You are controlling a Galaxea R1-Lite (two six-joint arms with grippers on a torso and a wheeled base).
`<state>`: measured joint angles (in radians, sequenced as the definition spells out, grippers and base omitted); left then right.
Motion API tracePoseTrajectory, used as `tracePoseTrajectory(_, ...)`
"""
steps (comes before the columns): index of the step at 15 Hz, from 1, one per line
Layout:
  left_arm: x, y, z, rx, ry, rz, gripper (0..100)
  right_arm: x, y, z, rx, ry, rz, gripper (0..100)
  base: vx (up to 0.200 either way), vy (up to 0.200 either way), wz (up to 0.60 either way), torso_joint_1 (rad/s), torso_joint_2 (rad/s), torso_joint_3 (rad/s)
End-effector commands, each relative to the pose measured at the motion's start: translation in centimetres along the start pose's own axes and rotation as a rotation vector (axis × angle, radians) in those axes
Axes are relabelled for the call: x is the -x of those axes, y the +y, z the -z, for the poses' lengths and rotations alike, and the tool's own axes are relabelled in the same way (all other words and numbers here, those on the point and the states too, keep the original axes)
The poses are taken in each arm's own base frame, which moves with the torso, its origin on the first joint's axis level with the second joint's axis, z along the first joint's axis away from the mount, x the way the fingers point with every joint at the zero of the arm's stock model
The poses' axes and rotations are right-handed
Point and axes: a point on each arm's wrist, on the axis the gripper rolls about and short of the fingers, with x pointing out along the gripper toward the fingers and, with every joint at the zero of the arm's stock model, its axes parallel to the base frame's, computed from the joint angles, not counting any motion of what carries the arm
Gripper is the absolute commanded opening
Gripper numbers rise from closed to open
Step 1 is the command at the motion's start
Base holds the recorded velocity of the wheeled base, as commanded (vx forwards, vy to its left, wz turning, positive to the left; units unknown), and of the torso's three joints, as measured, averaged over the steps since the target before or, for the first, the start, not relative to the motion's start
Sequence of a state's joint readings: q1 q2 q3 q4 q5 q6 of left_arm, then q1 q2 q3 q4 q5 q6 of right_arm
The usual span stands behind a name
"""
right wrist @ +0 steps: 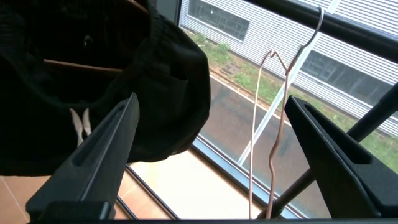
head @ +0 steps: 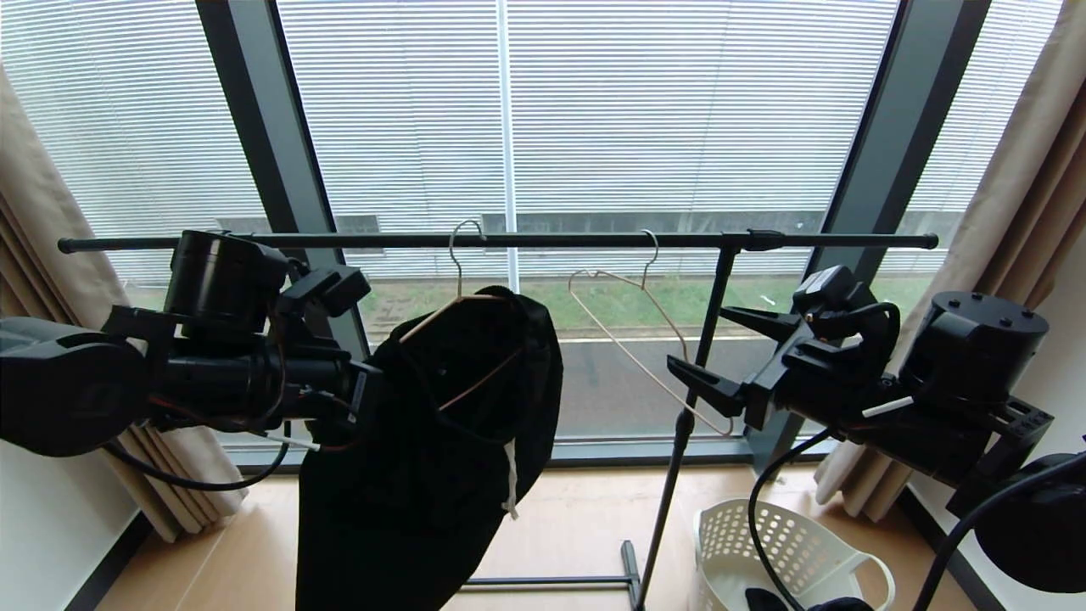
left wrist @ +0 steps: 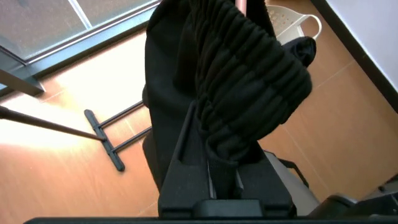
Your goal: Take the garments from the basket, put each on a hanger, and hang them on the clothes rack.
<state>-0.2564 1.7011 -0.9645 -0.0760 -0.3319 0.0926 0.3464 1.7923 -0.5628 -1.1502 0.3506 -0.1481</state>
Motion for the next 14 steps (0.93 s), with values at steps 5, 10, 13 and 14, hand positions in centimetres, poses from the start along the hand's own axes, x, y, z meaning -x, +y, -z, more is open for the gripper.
tracePoseTrajectory(5,-3.9,1.3,0.1,0.048,-0.038,0.000,0,-0.1,0.0,0.2,-0.002,0.006,-0.002,100,0.000,0.000,0.00,0.000,0.00,0.000)
tracePoseTrajectory(10,-5.2,1.8,-0.1,0.067,-0.070,-0.003,0,-0.1,0.0,0.3,-0.003,0.009,-0.002,100,0.000,0.000,0.00,0.000,0.00,0.000)
tracePoseTrajectory(13,-6.3,2.2,-0.7,0.110,-0.082,-0.003,0,-0.1,0.0,0.4,-0.004,0.013,-0.003,100,0.000,0.000,0.00,0.000,0.00,0.000)
tracePoseTrajectory(14,-6.6,2.4,-1.1,0.116,-0.090,-0.005,0,-0.1,0.0,0.5,-0.005,0.016,-0.003,100,0.000,0.000,0.00,0.000,0.00,0.000)
